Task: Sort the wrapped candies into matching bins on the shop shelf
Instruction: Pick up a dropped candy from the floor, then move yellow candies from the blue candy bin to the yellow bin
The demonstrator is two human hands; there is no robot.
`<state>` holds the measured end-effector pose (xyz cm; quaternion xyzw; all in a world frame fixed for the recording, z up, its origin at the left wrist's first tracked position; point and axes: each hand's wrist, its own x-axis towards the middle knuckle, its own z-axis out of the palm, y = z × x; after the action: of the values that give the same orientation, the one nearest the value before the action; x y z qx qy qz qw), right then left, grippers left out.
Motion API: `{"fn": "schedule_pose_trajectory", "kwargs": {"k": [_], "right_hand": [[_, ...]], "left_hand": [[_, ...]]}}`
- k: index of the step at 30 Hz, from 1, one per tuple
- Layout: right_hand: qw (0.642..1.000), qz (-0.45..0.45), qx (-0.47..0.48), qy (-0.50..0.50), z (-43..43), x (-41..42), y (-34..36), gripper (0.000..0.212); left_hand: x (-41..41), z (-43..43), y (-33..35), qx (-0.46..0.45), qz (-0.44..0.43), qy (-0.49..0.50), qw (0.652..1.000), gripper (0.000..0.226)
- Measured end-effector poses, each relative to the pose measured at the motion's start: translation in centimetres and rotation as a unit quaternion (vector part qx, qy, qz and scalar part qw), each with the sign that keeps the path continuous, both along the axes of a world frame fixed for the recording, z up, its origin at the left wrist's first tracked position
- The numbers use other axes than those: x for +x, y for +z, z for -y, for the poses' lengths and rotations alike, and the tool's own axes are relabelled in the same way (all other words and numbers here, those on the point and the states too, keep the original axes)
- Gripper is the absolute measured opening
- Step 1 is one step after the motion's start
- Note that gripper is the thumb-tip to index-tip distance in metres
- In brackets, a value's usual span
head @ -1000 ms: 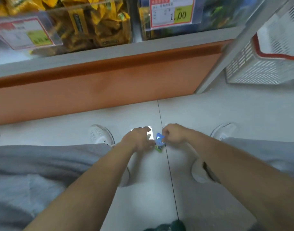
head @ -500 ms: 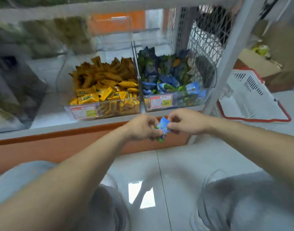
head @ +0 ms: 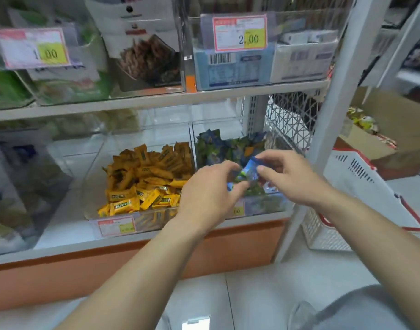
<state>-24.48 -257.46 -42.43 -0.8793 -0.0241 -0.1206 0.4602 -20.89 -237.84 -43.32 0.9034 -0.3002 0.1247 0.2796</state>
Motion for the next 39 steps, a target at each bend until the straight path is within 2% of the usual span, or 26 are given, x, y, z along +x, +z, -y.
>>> {"fn": "schedule_pose_trajectory", "kwargs": {"k": [3,7,9,11,12,13,15,17,19,21,23,25,27,29,31,33,35,37,39], "right_hand": [[0.973,-0.026,-0.199,-0.116,1.6,1.3,-1.1,0.026],[0.911,-0.204,-0.353,-0.056,1.8,2.3,-1.7,0.021],[0.92,-0.195,-0.334,-0.062,2.0,3.6,-1.4,0.029],[0.948,-0.106,-0.285,-0.097,2.5,5.9,-1.0,0.022],[0.953,-0.072,-0.275,-0.103,2.6,7.2,-0.8,0.029],[0.957,-0.069,-0.267,-0.093,2.7,8.6,-0.7,0.038],[0.949,-0.132,-0.276,-0.074,2.6,10.8,-1.1,0.046],[0.941,-0.179,-0.282,-0.052,2.3,12.1,-1.7,0.037],[0.931,-0.166,-0.317,-0.075,1.9,12.4,-2.0,0.025],[0.926,-0.125,-0.331,-0.134,1.5,11.8,-1.4,0.026],[0.956,-0.045,-0.241,-0.162,0.9,10.3,-0.6,0.019],[0.989,0.021,-0.061,-0.13,-0.3,8.1,0.6,0.01],[0.994,0.025,0.091,-0.045,-2.1,6.2,1.6,0.015],[0.985,0.014,0.168,0.038,-3.3,5.5,1.8,0.014],[0.988,0.003,0.152,0.032,-3.1,6.1,1.3,0.002],[0.996,0.012,0.072,-0.047,-1.2,8.2,0.3,0.01],[0.99,-0.001,-0.013,-0.143,2.0,11.0,-0.8,0.009],[0.974,-0.083,-0.077,-0.195,4.8,13.5,-1.8,0.034],[0.969,-0.151,-0.081,-0.181,6.3,15.3,-3.0,0.043]], "left_hand": [[1.7,-0.3,-0.6,0.085,0.086,0.007,0.993,0.04],[4.2,-1.7,-0.7,0.098,0.097,0.046,0.989,0.038],[5.3,-2.7,-0.9,0.091,0.056,0.072,0.992,0.039],[6.3,-3.6,-1.1,0.072,0.006,0.082,0.994,0.04],[6.6,-4.0,-1.2,0.06,-0.019,0.081,0.995,0.04],[6.8,-4.3,-1.3,0.049,-0.04,0.078,0.995,0.041],[7.0,-4.5,-1.4,0.036,-0.059,0.068,0.995,0.043],[7.1,-4.7,-1.6,0.026,-0.062,0.059,0.996,0.044],[7.1,-4.9,-1.6,0.018,-0.068,0.05,0.996,0.046],[7.2,-4.9,-1.6,0.017,-0.071,0.047,0.996,0.047],[7.0,-4.5,-1.3,0.02,-0.05,0.056,0.997,0.05],[6.4,-3.7,-0.9,0.003,-0.008,0.041,0.999,0.055],[5.6,-2.7,-0.3,-0.038,0.008,-0.014,0.999,0.058],[4.9,-2.1,0.2,-0.085,-0.01,-0.05,0.995,0.049],[5.1,-2.2,0.4,-0.099,-0.007,-0.018,0.995,0.034],[5.6,-2.7,0.2,-0.085,-0.011,0.039,0.996,0.029],[6.1,-3.3,-0.1,-0.083,-0.033,0.061,0.994,0.029],[6.2,-3.6,-0.4,-0.083,-0.047,0.064,0.993,0.03],[6.4,-3.7,-0.7,-0.084,-0.058,0.062,0.993,0.03]]}}
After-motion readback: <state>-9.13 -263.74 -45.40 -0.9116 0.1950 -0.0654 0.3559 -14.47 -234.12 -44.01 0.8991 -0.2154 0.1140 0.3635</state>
